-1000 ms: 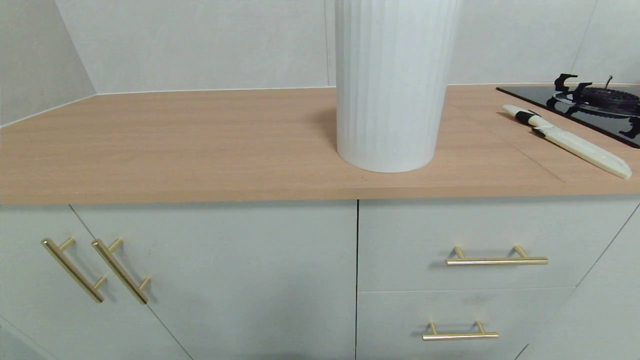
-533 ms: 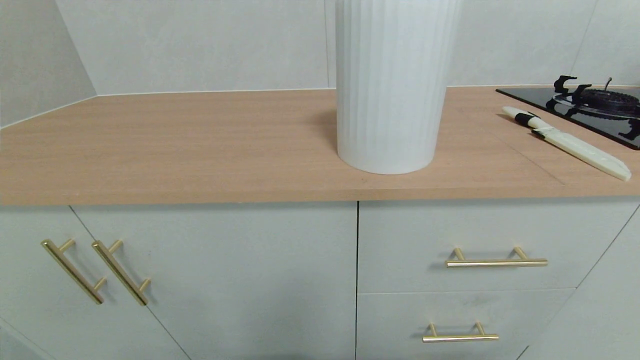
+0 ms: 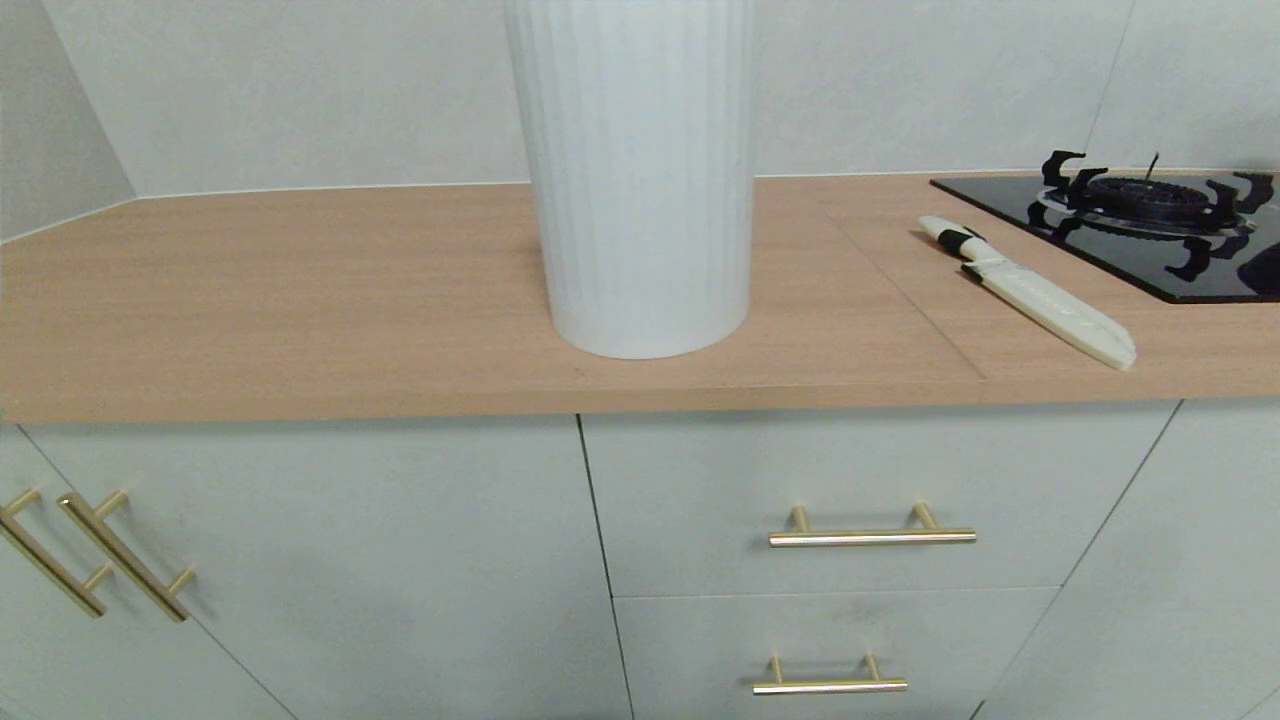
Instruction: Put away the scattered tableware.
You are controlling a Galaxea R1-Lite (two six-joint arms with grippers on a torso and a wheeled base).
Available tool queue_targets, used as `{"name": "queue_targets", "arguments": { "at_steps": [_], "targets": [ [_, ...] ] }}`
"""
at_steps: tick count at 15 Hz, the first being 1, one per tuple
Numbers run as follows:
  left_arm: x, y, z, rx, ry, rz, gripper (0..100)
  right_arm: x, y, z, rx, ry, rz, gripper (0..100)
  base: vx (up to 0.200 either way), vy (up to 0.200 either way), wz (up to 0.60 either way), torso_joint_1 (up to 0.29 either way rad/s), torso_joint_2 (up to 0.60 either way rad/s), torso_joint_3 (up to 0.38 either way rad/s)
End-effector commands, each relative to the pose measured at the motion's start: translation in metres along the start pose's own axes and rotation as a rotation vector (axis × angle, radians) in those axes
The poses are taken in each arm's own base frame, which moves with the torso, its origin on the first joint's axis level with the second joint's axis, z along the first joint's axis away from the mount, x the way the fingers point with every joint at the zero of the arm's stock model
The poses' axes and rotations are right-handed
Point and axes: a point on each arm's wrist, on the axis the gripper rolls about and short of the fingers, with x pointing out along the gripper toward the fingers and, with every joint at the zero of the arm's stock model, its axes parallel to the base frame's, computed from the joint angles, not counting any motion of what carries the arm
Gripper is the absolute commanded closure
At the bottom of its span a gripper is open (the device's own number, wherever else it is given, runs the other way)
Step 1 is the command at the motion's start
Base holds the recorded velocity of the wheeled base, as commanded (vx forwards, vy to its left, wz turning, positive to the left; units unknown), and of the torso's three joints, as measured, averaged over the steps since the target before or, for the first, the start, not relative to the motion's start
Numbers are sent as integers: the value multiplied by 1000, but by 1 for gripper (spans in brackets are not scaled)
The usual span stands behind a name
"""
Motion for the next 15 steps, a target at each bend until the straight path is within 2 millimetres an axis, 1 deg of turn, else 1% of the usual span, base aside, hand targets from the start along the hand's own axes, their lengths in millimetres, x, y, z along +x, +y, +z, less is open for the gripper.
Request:
{"name": "queue_targets", "arguments": {
  "at_steps": [1,15],
  "targets": [
    [0,0,0,-1,1,1,0,0,0,0,0,1,1,0,0,0,0,0,0,0],
    [0,0,0,-1,1,1,0,0,0,0,-9,-1,-1,0,0,0,0,0,0,0]
  ]
}}
